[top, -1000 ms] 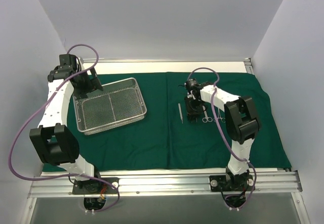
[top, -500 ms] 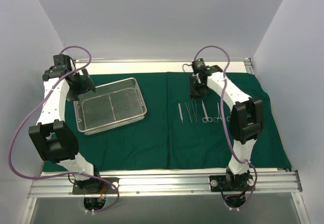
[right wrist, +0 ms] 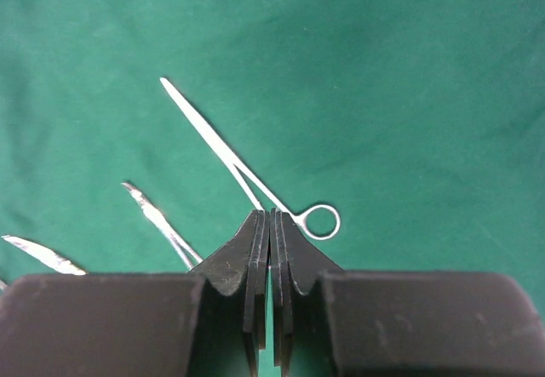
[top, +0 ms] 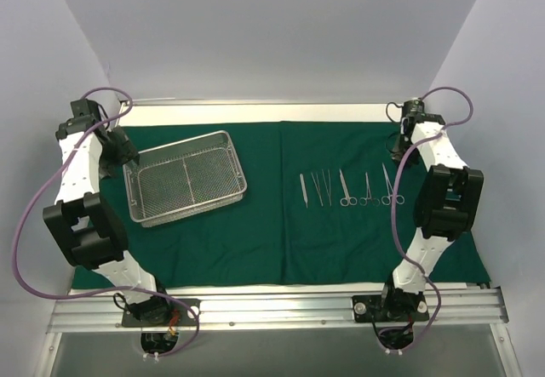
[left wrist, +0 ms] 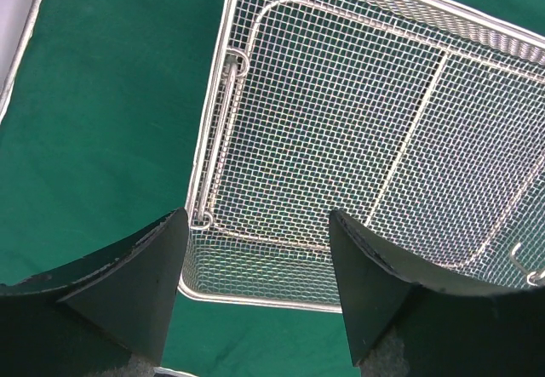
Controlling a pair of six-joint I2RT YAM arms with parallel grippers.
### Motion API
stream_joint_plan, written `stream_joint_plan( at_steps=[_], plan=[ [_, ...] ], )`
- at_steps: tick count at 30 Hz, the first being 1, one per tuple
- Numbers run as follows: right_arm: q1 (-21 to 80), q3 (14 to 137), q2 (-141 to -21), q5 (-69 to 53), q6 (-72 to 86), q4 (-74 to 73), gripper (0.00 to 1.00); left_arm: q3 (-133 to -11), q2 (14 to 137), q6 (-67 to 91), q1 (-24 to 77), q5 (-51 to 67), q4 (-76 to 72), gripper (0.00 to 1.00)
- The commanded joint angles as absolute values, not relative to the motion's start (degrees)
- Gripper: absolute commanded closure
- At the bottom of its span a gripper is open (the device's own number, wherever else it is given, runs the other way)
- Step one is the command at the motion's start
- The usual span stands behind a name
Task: Open and lay out the surgical kit
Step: Smooth out the surgical kit at the center of the board.
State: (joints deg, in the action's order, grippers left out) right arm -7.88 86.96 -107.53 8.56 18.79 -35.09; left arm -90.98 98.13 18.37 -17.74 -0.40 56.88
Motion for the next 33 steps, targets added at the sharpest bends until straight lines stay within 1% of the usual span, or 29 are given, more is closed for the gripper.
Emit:
stream_joint_plan(
  at_steps=[1,7,10,11,13,14,16,17,18,21,24,28,30,33],
  plan=[
    [-8.7,85.4,-109.1,11.5,16.5,-34.9,1.00,-91.4,98.3,18.0,-18.0,-1.0,57.5,0.25],
    [-10.2,83.8,-112.6,10.8,14.7,-31.8,1.00,-91.9,100.5,17.6,-20.0,-1.3,57.7,0.25],
    [-10.5,84.0,-114.3,10.7,14.3,-31.2,1.00,-91.8,102.0,16.8,-21.4,-1.4,57.7,0.31],
    [-10.6,84.1,-114.6,10.4,14.3,-31.1,1.00,-91.9,102.7,16.5,-21.9,-1.3,57.7,0.38],
    [-10.7,84.0,-115.3,9.4,14.4,-30.7,1.00,-93.0,103.9,16.0,-22.6,-1.4,58.0,0.41],
    [-10.7,84.0,-115.5,9.1,14.4,-30.5,1.00,-93.5,104.5,15.9,-22.8,-1.6,58.7,0.51],
    [-10.7,84.0,-116.3,8.2,14.5,-30.2,1.00,-94.7,106.1,15.5,-23.0,-2.9,59.1,0.63],
    [-10.7,84.0,-116.6,8.0,14.5,-30.1,1.00,-95.3,106.8,15.5,-23.1,-3.4,60.1,0.75],
    [-10.7,84.0,-117.2,7.7,14.4,-30.0,1.00,-95.6,107.3,15.3,-23.4,-3.8,60.2,0.81],
    [-10.7,84.1,-118.4,6.9,13.9,-29.8,1.00,-95.5,108.5,15.6,-24.2,-5.3,60.0,0.86],
    [-10.7,83.7,-119.2,6.1,13.8,-29.4,1.00,-94.7,109.9,16.0,-25.0,-6.9,59.4,0.89],
    [-10.7,83.0,-119.9,5.4,14.0,-29.1,1.00,-92.4,111.1,16.4,-26.2,-6.3,57.7,0.94],
    [-10.8,82.4,-120.1,5.4,14.1,-28.8,1.00,-91.1,111.9,16.8,-26.8,-5.3,57.0,0.98],
    [-10.7,81.7,-120.6,6.1,14.0,-28.7,1.00,-88.6,113.0,17.2,-27.6,-4.0,55.1,0.98]
  ],
)
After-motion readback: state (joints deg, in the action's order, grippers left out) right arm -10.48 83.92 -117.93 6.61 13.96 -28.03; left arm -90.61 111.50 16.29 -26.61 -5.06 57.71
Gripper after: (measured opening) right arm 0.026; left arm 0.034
